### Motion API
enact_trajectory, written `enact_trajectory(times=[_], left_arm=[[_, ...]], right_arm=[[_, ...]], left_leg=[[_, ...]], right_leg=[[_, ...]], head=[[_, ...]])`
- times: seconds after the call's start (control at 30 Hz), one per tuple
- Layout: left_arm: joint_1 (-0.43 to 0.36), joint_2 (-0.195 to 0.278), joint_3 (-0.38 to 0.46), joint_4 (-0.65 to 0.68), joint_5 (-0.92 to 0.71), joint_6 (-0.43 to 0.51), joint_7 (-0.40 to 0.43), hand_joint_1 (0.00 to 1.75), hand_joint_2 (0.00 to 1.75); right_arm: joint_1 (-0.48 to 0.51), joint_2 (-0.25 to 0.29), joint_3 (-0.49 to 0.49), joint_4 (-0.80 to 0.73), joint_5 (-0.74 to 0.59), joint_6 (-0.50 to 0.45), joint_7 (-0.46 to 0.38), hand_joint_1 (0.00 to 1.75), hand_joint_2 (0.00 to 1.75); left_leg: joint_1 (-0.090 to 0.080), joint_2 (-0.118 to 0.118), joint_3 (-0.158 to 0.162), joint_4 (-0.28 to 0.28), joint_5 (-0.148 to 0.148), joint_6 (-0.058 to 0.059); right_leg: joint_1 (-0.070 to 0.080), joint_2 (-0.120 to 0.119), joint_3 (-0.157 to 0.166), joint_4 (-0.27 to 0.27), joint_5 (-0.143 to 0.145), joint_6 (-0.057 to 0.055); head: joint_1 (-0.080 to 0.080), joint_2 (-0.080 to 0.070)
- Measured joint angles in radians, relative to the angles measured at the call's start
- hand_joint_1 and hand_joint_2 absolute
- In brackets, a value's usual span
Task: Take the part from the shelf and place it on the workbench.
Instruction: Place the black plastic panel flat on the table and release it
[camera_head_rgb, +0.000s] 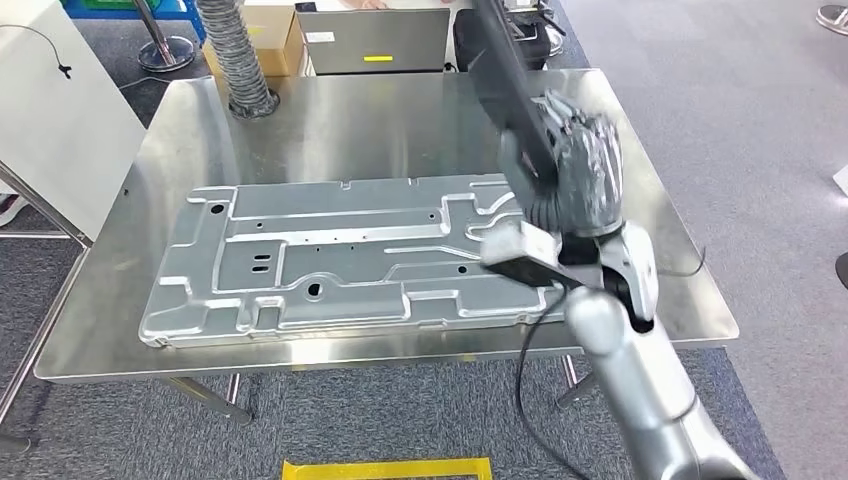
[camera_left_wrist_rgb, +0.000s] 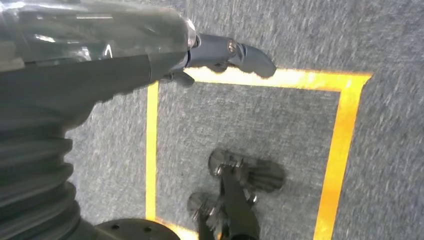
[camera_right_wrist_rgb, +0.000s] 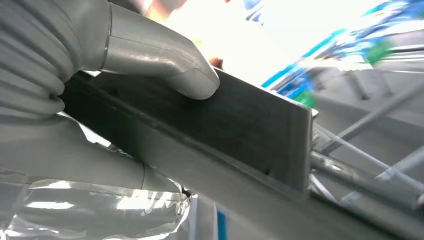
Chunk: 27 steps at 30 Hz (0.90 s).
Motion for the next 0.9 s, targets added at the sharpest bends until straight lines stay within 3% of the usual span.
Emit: enact_trajectory(times=[0.03, 0.07, 0.1, 0.13, 0.2, 0.23, 0.27, 0.4, 0.47, 0.53, 0.57, 0.6, 0.63, 0.7, 0.73, 0.8, 0.9], left_arm=[[-0.001, -0.001, 0.000, 0.000, -0.003, -0.002, -0.002, 0.00, 1.75], [-0.001, -0.002, 0.000, 0.000, -0.006, -0.006, -0.004, 0.00, 1.75], [-0.001, -0.002, 0.000, 0.000, -0.009, -0.009, -0.005, 0.00, 1.75], [-0.002, -0.003, -0.001, 0.000, -0.012, -0.012, -0.006, 0.00, 1.75], [-0.002, -0.006, -0.002, 0.000, -0.018, -0.015, -0.007, 0.00, 1.75], [-0.003, -0.008, -0.002, 0.000, -0.020, -0.016, -0.007, 0.00, 1.75], [-0.003, -0.009, -0.002, 0.000, -0.021, -0.016, -0.008, 0.00, 1.75], [-0.001, -0.009, -0.002, 0.000, -0.021, -0.016, -0.008, 0.00, 1.75], [-0.002, -0.009, -0.003, 0.000, -0.022, -0.016, -0.008, 0.00, 1.75], [-0.001, -0.010, -0.003, 0.000, -0.022, -0.017, -0.008, 0.00, 1.75], [-0.001, -0.010, -0.003, 0.000, -0.022, -0.017, -0.008, 0.00, 1.75], [0.000, -0.010, -0.003, 0.000, -0.022, -0.017, -0.008, 0.00, 1.75], [0.000, -0.010, -0.003, 0.000, -0.023, -0.019, -0.008, 0.00, 1.75], [0.000, -0.010, -0.004, 0.000, -0.027, -0.024, -0.008, 0.00, 1.75], [-0.001, -0.010, -0.005, 0.000, -0.030, -0.027, -0.008, 0.00, 1.75], [-0.005, -0.011, -0.007, 0.000, -0.032, -0.032, -0.009, 0.00, 1.75], [-0.005, -0.015, -0.007, 0.000, -0.032, -0.040, -0.019, 0.00, 1.75]], right_arm=[[-0.034, 0.000, 0.010, 0.041, 0.079, 0.009, 0.024, 1.75, 1.75], [-0.065, 0.000, 0.026, 0.083, 0.149, 0.028, 0.046, 1.75, 1.75], [-0.094, 0.000, 0.046, 0.119, 0.201, 0.051, 0.065, 1.75, 1.75], [-0.122, 0.001, 0.069, 0.153, 0.238, 0.074, 0.080, 1.75, 1.75], [-0.171, 0.002, 0.113, 0.211, 0.276, 0.104, 0.100, 1.75, 1.75], [-0.192, 0.003, 0.133, 0.235, 0.285, 0.112, 0.106, 1.75, 1.75], [-0.207, 0.006, 0.149, 0.256, 0.290, 0.115, 0.110, 1.75, 1.75], [-0.236, 0.013, 0.185, 0.304, 0.294, 0.116, 0.118, 1.75, 1.75], [-0.248, 0.016, 0.193, 0.318, 0.294, 0.116, 0.120, 1.75, 1.75], [-0.255, 0.018, 0.201, 0.330, 0.294, 0.116, 0.120, 1.75, 1.75], [-0.256, 0.019, 0.205, 0.336, 0.294, 0.117, 0.119, 1.75, 1.75], [-0.257, 0.019, 0.209, 0.342, 0.295, 0.122, 0.118, 1.75, 1.75], [-0.260, 0.020, 0.215, 0.348, 0.299, 0.133, 0.115, 1.75, 1.75], [-0.273, 0.027, 0.236, 0.367, 0.309, 0.171, 0.103, 1.75, 1.75], [-0.280, 0.035, 0.254, 0.382, 0.312, 0.194, 0.093, 1.75, 1.75], [-0.289, 0.053, 0.299, 0.415, 0.303, 0.235, 0.066, 1.75, 1.75], [-0.289, 0.083, 0.374, 0.478, 0.250, 0.283, 0.024, 1.75, 1.75]], left_leg=[[0.000, 0.000, 0.002, 0.000, -0.002, 0.002], [0.000, -0.001, 0.005, 0.001, -0.005, 0.002], [0.000, -0.001, 0.008, 0.002, -0.008, 0.002], [0.001, -0.003, 0.012, 0.004, -0.012, 0.000], [0.000, -0.007, 0.018, 0.010, -0.022, -0.006], [-0.001, -0.009, 0.017, 0.013, -0.025, -0.010], [-0.002, -0.011, 0.016, 0.015, -0.027, -0.015], [0.001, -0.012, 0.011, 0.021, -0.037, -0.035], [0.003, -0.007, -0.024, 0.099, -0.082, -0.044], [0.004, -0.004, -0.092, 0.236, -0.138, -0.051], [0.005, -0.004, -0.119, 0.284, -0.148, -0.053], [0.005, -0.003, -0.130, 0.297, -0.138, -0.054], [0.005, -0.003, -0.121, 0.268, -0.109, -0.053], [0.004, -0.002, -0.059, 0.132, -0.035, -0.048], [0.003, -0.001, -0.028, 0.068, -0.014, -0.043], [-0.001, -0.002, 0.000, 0.014, -0.009, -0.034], [0.003, -0.002, 0.005, 0.003, -0.008, -0.019]], right_leg=[[-0.002, 0.000, -0.041, 0.070, -0.021, 0.003], [-0.004, -0.001, -0.071, 0.115, -0.025, 0.005], [-0.005, -0.001, -0.084, 0.120, -0.007, 0.006], [-0.007, -0.001, -0.075, 0.080, 0.031, 0.006], [-0.007, -0.001, -0.025, -0.058, 0.118, 0.002], [-0.005, -0.001, -0.003, -0.116, 0.142, -0.002], [-0.003, -0.001, 0.008, -0.148, 0.151, -0.006], [-0.002, -0.003, 0.017, -0.174, 0.150, -0.029], [-0.005, -0.005, 0.024, -0.182, 0.152, -0.040], [-0.003, -0.005, 0.027, -0.183, 0.150, -0.045], [-0.002, -0.005, 0.029, -0.183, 0.148, -0.046], [-0.002, -0.005, 0.032, -0.182, 0.145, -0.046], [-0.002, -0.005, 0.035, -0.181, 0.142, -0.045], [-0.001, -0.004, 0.044, -0.179, 0.134, -0.041], [0.001, -0.002, 0.047, -0.178, 0.131, -0.037], [0.004, 0.002, 0.048, -0.178, 0.128, -0.029], [0.004, 0.002, 0.048, -0.176, 0.120, -0.014]], head=[[0.000, 0.000], [0.000, 0.000], [0.000, 0.000], [0.000, 0.000], [0.000, 0.000], [0.000, 0.000], [-0.002, 0.000], [-0.004, 0.000], [-0.005, 0.000], [-0.006, 0.000], [-0.006, 0.000], [-0.006, 0.000], [-0.006, 0.000], [-0.006, 0.000], [-0.006, 0.000], [-0.006, 0.000], [-0.006, 0.000]])
